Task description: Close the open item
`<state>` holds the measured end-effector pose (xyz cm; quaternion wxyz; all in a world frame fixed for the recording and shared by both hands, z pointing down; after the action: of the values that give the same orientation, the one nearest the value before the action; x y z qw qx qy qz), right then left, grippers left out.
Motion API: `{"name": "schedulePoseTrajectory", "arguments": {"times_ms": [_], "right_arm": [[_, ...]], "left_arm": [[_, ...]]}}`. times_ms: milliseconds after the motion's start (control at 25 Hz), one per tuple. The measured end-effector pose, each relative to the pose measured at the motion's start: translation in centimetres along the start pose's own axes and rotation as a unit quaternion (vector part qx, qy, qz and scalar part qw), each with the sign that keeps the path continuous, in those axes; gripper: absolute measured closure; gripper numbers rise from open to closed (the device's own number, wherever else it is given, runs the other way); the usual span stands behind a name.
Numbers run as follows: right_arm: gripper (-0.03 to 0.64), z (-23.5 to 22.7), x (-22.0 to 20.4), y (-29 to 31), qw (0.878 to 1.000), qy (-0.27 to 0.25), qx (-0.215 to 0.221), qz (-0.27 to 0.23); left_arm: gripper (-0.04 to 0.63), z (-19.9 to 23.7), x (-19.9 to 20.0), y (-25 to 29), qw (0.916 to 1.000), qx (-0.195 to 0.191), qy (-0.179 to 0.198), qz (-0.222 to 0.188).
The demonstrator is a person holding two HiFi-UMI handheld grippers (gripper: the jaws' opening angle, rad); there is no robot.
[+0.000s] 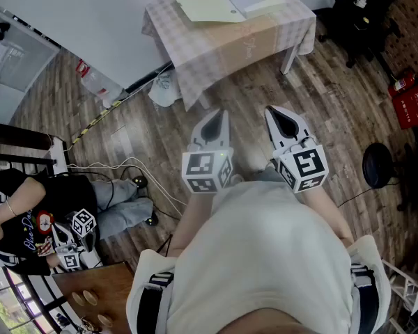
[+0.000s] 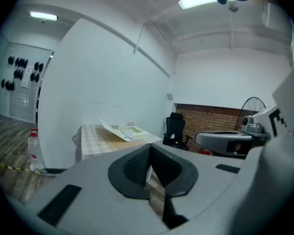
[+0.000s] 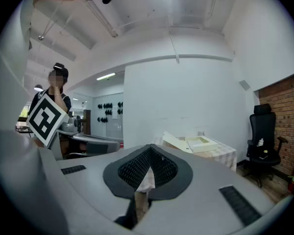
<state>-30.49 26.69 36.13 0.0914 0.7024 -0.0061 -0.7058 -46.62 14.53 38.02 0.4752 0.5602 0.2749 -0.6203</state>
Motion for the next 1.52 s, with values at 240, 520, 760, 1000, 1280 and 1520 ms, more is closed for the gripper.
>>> {"name": "schedulePoseTrajectory", "arguments": {"times_ms": [240,520,760,1000,1280,1520], "right_arm": [[0.617,-0.7,-0.1,0.7,1.0,0.003,0.003,0.004],[0.617,-2.3,-0.4,1.2,1.0,0.003,0.014,0.006],[0.617,-5.3,-0.3,1.7,1.0,0.004,0.016,0.007],[0.617,-9.7,-0.6,2.2,1.0,0.014,0.023,0.015],[0.617,-14.6,-0.7,2.9,0.999,0.015,0.042,0.024],[0.617,-17.5,-2.0,2.9,0.997,0.028,0.059,0.035]], "left_arm": [[0.592,0.2,0.0,0.9,1.0,0.001,-0.002,0.004],[0.591,-0.4,-0.2,2.4,0.9999,0.008,-0.003,0.007],[0.591,-1.3,0.0,5.0,0.9998,0.014,-0.005,0.013],[0.591,-2.9,0.2,8.4,0.9995,0.023,-0.014,0.015],[0.591,-5.0,0.7,12.5,0.9989,0.036,-0.027,0.011],[0.591,-6.9,-0.2,15.2,0.9986,0.039,-0.026,0.024]]}}
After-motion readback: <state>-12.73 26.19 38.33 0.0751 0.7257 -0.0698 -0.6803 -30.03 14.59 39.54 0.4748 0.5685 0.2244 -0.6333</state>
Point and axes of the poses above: the fingertips, and each gripper's own axes: y forward along the fingers, z to its left, x out of its top, the point moved 10 cm from there along -y, backward along the fingers, and after that the axes turned 4 degrees about -x, right-handed, at the moved point
